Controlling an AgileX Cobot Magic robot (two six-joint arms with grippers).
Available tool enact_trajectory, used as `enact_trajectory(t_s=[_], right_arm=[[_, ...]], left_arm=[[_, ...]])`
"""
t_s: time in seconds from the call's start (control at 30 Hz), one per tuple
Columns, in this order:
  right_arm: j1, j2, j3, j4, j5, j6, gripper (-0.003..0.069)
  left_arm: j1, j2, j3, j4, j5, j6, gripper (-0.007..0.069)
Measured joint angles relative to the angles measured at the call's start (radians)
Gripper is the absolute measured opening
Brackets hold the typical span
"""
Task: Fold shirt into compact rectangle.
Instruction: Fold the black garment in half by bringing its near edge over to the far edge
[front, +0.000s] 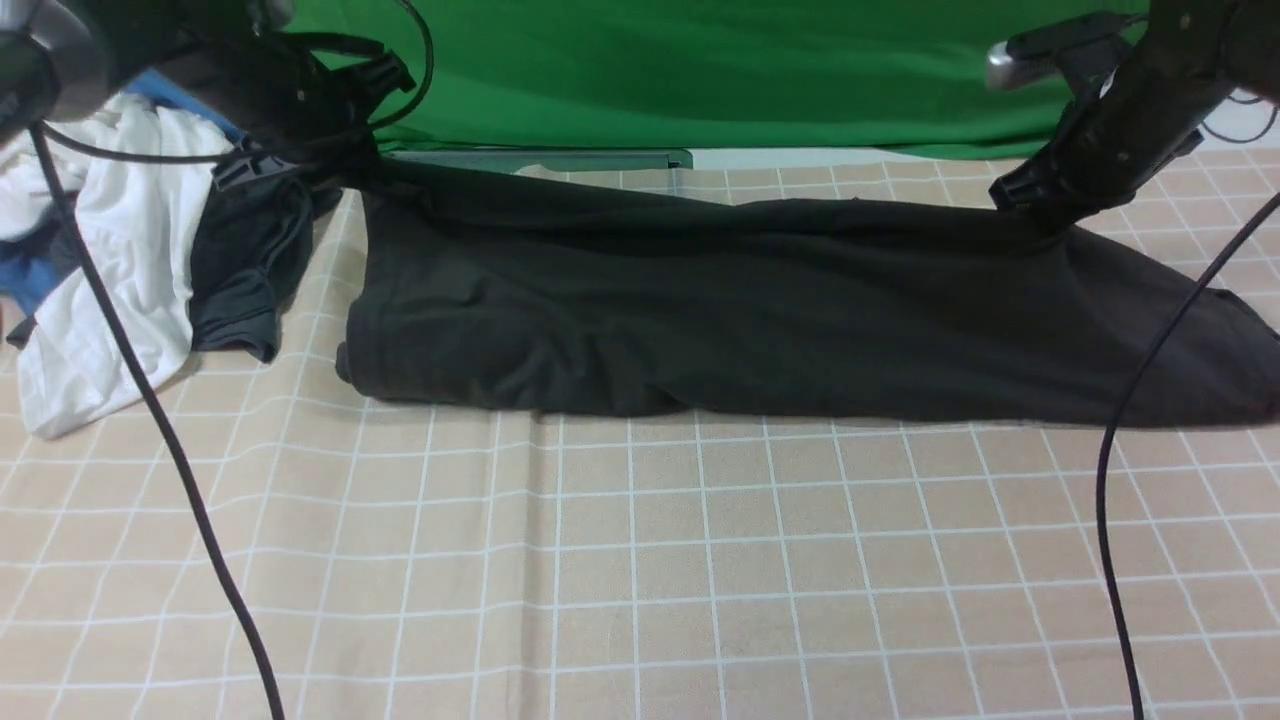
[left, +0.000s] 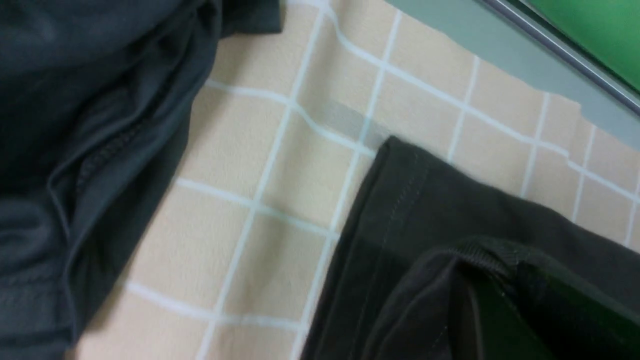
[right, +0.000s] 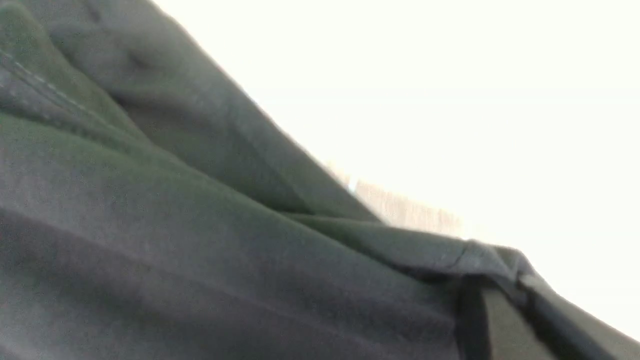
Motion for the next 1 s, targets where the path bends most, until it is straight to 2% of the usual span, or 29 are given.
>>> enact_trajectory(t_s=[0.13,0.23,0.3,0.37,0.4,0.47,0.6,0.63,0.67,0.7,0.8,1.0], right_arm=[[-0.001,0.013,0.000,-0.006,-0.056,0.002,0.0113],[0.000,0.010,-0.003,-0.014,-0.118,0.003,0.0272],[0.000,0.004,-0.009,-0.014,-0.108,0.003,0.0321],[0.000,-0.007,-0.015,-0.014,-0.079,0.003,0.0337],[-0.001,-0.034,-0.026,-0.013,-0.015,0.003,0.0331],[-0.001,-0.068,-0.032,0.003,0.061,0.002,0.0288],[-0.001,-0.134,-0.040,0.069,0.160,-0.015,0.0097],[-0.001,-0.141,-0.040,0.081,0.165,-0.019,0.0074],[-0.001,-0.148,-0.040,0.101,0.175,-0.023,0.0046],[-0.001,-0.151,-0.040,0.118,0.183,-0.026,0.0041],[-0.001,-0.151,-0.040,0.145,0.202,-0.027,0.0038],[0.015,-0.151,-0.040,0.159,0.209,-0.027,0.0039]], left_arm=[[0.001,0.017,-0.001,0.005,-0.055,-0.005,0.0078],[0.006,0.017,-0.004,0.017,-0.099,-0.002,0.0203],[0.007,0.011,-0.013,0.011,-0.087,0.015,0.0257],[0.007,0.000,-0.023,-0.009,-0.064,0.038,0.0290],[-0.003,-0.015,-0.031,-0.055,-0.022,0.106,0.0304],[-0.025,-0.028,-0.037,-0.082,0.014,0.165,0.0302],[-0.128,-0.032,-0.040,-0.087,0.090,0.210,0.0176],[-0.147,-0.029,-0.040,-0.082,0.098,0.213,0.0160],[-0.188,-0.016,-0.040,-0.071,0.107,0.217,0.0099],[-0.214,0.003,-0.040,-0.063,0.110,0.222,0.0057],[-0.261,0.053,-0.040,-0.053,0.110,0.231,0.0017],[-0.280,0.148,-0.041,-0.041,0.093,0.274,0.0016]])
